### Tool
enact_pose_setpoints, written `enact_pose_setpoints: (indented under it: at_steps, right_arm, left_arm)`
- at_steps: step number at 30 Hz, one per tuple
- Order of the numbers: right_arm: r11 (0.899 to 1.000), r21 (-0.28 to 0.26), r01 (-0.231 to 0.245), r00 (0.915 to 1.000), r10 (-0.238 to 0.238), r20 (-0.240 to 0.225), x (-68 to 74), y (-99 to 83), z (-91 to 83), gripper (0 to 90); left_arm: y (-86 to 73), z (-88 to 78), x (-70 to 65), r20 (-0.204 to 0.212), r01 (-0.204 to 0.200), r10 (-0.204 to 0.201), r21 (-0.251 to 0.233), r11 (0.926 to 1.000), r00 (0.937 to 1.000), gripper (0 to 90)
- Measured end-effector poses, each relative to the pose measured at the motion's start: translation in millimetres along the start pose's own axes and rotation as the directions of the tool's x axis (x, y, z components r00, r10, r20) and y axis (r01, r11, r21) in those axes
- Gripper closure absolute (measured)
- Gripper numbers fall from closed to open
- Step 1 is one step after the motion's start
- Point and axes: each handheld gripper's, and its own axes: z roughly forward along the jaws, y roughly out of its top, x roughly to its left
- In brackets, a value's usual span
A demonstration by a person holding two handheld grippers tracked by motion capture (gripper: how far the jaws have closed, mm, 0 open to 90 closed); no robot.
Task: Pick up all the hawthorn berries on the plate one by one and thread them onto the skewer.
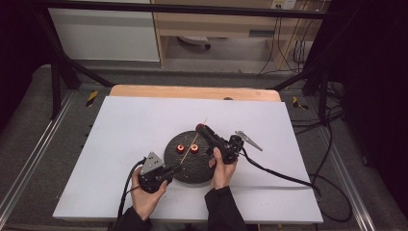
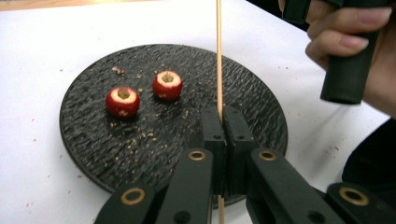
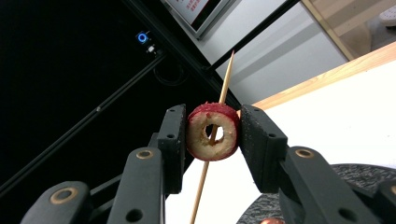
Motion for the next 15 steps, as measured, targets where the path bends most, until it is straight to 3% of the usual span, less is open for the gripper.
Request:
enact_pose_setpoints:
  at_steps: [15]
  right_arm:
    - [0.999,0.033,0.028,0.9996,-0.027,-0.009,3.5,-8.4,-5.7,62.8]
  left_arm:
    - [21.2,13.1,0.4,0.010,-0.009,0.008,0.007,0.9999,0.9999,88.4]
